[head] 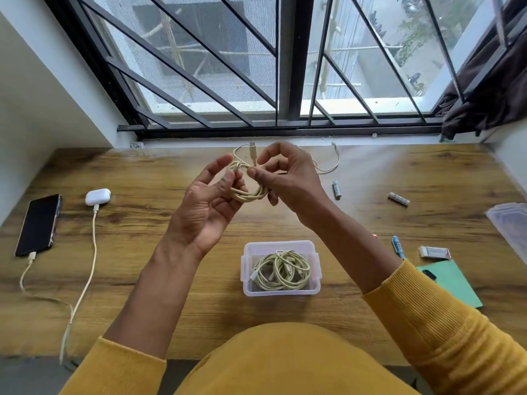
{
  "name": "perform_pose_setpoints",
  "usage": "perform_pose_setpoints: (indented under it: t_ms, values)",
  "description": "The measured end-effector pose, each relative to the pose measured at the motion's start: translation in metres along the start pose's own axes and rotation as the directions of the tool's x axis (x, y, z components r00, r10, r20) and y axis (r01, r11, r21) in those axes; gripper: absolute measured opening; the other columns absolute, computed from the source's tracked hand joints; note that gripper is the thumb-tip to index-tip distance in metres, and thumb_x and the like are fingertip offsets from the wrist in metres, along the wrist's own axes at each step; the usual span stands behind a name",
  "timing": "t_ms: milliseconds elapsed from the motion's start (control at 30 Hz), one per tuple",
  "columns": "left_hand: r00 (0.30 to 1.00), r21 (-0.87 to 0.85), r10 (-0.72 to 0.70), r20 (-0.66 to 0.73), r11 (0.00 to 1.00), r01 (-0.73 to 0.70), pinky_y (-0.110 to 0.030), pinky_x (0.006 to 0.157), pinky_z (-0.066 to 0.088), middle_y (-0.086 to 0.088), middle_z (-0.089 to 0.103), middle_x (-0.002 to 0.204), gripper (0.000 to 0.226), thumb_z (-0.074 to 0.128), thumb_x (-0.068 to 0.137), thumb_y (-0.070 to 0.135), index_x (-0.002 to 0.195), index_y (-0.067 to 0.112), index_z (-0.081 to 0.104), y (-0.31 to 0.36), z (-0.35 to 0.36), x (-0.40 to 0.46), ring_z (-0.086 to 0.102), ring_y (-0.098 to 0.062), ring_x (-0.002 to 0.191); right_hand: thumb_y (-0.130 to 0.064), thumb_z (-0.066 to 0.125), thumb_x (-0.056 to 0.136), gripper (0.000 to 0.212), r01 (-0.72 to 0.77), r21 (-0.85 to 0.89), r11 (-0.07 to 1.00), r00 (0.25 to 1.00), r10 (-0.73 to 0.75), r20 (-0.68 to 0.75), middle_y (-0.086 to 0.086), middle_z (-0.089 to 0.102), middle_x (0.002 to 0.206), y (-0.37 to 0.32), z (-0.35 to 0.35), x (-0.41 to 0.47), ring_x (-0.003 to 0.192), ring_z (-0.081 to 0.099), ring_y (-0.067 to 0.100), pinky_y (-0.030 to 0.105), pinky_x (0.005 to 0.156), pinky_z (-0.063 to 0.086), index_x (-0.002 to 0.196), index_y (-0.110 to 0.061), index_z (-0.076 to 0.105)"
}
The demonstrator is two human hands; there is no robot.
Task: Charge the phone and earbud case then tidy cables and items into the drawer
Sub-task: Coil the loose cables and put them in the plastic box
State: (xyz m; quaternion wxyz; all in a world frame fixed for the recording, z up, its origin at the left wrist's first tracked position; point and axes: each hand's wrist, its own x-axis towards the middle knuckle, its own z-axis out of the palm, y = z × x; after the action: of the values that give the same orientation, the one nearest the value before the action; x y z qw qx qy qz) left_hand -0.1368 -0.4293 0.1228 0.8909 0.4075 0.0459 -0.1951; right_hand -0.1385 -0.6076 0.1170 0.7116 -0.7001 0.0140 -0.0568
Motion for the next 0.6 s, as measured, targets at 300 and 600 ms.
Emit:
perform_pose_setpoints:
  t_ms: [300, 600]
  values:
    - [0.982, 0.330, 0.181, -0.060, 0.932, -0.152, -0.023, 0.076, 0.060, -0.006, 0.076, 0.098, 0.033, 0.075, 0.090, 0.000, 0.122, 0.005, 0.073, -0.008, -0.002, 0.011, 0.067, -0.014, 0.080, 0.006, 0.083, 0.082, 0.017, 0.019, -0.133, 0.991, 1.000, -0.021, -0.014, 0.017, 0.068, 0.090, 0.000, 0.001, -0.001, 0.052, 0.067, 0.022, 0.028, 0.046, 0.051, 0.082, 0.005, 0.066]
    - [0.965, 0.425, 0.260, 0.022, 0.872, -0.245, -0.025, 0.076, 0.058, -0.008, 0.074, 0.090, 0.036, 0.070, 0.097, -0.004, 0.130, 0.008, 0.068, -0.015, -0.003, 0.014, 0.066, -0.015, 0.078, -0.007, 0.081, 0.080, 0.029, 0.145, -0.493, 0.858, 0.987, -0.158, 0.015, -0.011, 0.062, 0.085, 0.001, 0.001, 0.006, 0.073, 0.068, 0.023, 0.041, 0.065, 0.059, 0.070, -0.026, 0.061]
